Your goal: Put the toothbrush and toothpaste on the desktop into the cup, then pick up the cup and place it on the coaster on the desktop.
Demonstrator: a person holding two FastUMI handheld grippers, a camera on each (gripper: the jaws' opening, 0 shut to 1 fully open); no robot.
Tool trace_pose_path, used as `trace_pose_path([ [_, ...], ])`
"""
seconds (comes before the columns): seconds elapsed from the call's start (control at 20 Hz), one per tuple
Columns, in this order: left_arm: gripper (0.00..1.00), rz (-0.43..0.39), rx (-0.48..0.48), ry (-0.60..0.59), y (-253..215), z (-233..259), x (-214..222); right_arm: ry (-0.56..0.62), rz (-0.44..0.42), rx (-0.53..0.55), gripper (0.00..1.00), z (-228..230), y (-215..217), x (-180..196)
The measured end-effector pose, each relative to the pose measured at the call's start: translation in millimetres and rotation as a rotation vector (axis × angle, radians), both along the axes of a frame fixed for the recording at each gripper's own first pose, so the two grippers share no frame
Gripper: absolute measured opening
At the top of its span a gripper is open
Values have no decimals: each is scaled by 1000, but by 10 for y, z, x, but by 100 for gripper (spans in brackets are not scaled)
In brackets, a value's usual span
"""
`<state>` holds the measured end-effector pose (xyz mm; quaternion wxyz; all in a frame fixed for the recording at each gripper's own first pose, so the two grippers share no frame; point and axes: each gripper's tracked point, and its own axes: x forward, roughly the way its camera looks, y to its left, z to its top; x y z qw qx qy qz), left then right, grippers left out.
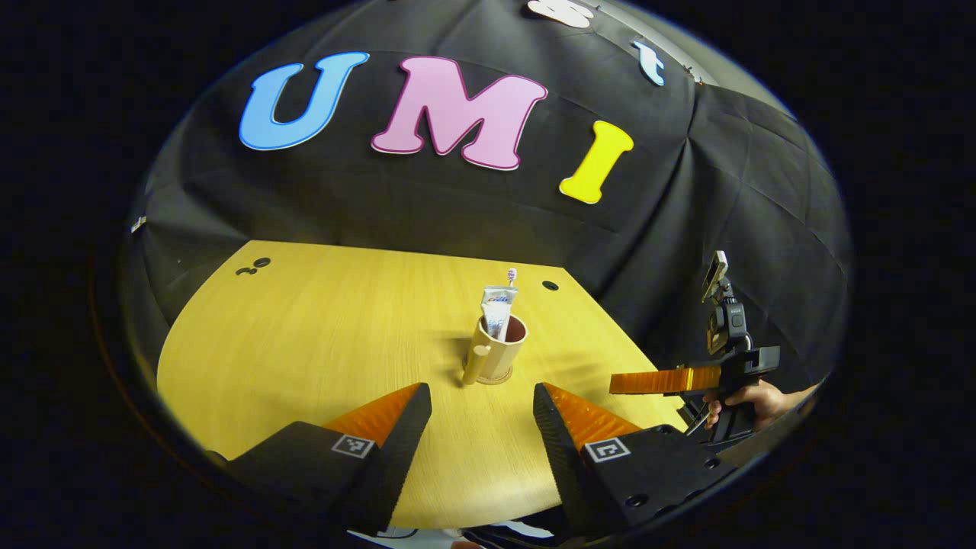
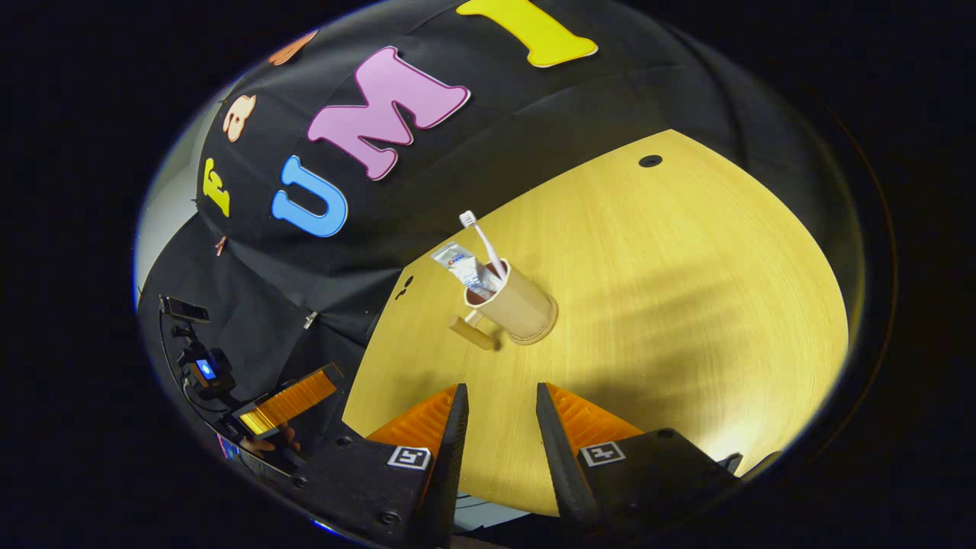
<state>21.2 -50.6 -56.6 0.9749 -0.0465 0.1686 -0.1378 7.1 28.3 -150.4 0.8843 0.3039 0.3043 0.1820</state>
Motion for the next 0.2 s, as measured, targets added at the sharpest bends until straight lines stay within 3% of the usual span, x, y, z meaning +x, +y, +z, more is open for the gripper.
trace_pose_path([
  [0.2, 84, 44, -14, -6, 76, -38, -216, -3, 36, 6, 56, -16, 276, -5],
])
